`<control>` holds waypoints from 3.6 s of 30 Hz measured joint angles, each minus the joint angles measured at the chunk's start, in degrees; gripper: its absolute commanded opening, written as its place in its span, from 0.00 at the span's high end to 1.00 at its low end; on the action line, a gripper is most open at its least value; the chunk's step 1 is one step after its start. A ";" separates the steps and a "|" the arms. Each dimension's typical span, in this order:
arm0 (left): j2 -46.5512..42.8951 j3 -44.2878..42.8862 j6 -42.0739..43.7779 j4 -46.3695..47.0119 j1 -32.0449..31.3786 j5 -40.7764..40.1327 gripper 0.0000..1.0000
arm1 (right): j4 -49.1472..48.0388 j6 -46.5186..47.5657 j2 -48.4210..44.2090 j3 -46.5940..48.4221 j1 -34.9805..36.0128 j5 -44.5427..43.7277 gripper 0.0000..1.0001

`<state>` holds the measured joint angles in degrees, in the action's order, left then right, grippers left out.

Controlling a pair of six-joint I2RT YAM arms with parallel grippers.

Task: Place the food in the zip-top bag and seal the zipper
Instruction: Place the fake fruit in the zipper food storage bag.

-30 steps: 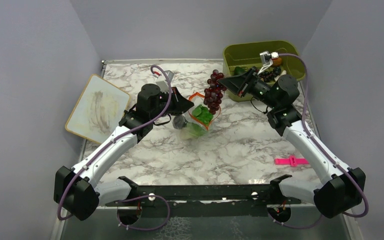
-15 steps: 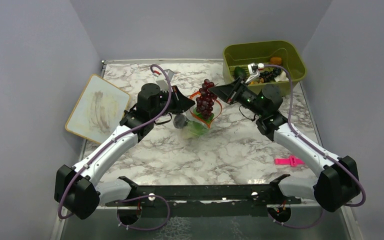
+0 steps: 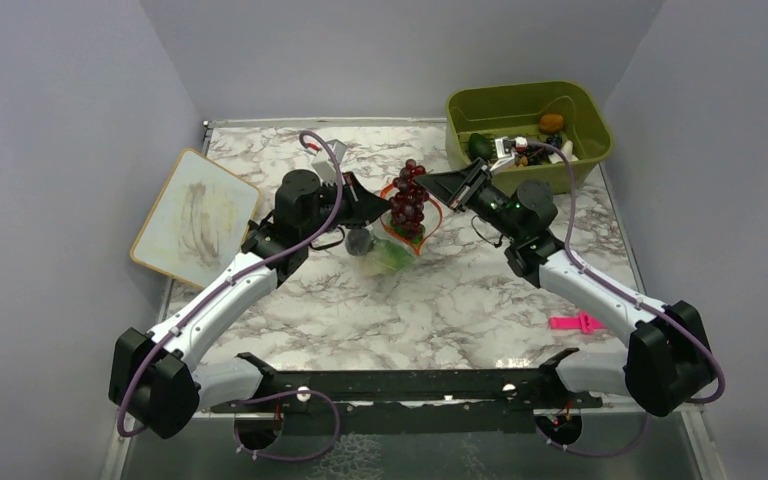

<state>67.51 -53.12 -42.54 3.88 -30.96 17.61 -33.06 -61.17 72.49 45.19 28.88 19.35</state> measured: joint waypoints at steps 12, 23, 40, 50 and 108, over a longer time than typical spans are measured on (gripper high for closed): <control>-1.18 2.49 0.00 0.90 0.00 -0.35 1.00 | -4.68 -4.24 2.03 -5.18 0.90 -1.55 0.97; -1.18 2.93 1.27 0.68 0.07 -0.57 1.00 | 9.92 13.68 6.54 0.92 4.63 1.46 0.97; -0.50 3.54 2.56 3.28 0.20 6.99 1.00 | 10.14 18.40 16.06 4.31 5.62 12.63 0.97; -0.37 5.35 -0.46 8.76 0.20 12.98 1.00 | 3.37 10.32 17.97 3.48 7.43 7.17 0.99; -4.31 9.97 -1.40 11.43 0.61 9.42 1.00 | 28.30 32.24 11.67 4.44 8.33 14.99 0.67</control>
<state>63.20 -43.16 -43.94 15.31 -30.35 27.03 -4.75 -28.93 84.16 49.63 37.21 34.35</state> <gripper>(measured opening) 0.016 0.347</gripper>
